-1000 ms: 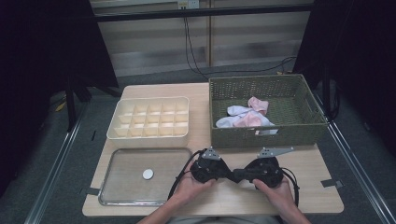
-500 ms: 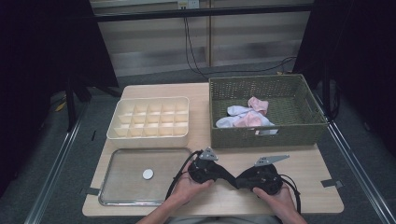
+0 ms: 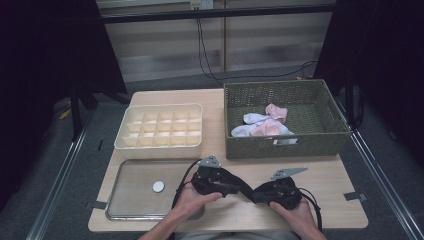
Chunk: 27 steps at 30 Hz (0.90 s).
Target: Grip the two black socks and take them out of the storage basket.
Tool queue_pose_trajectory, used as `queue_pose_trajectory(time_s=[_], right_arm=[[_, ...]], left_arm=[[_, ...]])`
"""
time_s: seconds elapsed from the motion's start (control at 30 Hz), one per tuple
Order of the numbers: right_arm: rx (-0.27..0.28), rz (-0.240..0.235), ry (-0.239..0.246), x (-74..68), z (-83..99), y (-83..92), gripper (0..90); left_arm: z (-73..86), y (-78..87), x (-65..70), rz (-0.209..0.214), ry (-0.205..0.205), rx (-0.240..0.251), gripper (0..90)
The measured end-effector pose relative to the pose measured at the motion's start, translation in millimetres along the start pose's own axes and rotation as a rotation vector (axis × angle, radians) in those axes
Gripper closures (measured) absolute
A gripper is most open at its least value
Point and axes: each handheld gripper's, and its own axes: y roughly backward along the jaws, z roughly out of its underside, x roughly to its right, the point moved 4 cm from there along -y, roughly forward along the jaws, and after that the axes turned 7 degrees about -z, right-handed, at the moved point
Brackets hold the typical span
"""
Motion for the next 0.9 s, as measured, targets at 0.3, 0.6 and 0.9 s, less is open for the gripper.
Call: queue_pose_trajectory(time_s=[0.3, 0.6, 0.9], right_arm=[[0.002, 0.0, 0.009, 0.4, -1.1, -2.0, 87.6], [0.046, 0.066, -0.009, 5.5, -6.8, -5.0, 86.8], [0.103, 0.048, -0.036, 7.5, -9.8, 13.6, 71.8]], left_arm=[[-3.3, -6.6, -6.6, -0.062, 0.004, 0.019, 87.3], [-5.8, 4.8, 19.3, -0.058, -0.111, 0.034, 88.8], [15.5, 15.6, 4.7, -0.075, -0.067, -0.06, 79.8]])
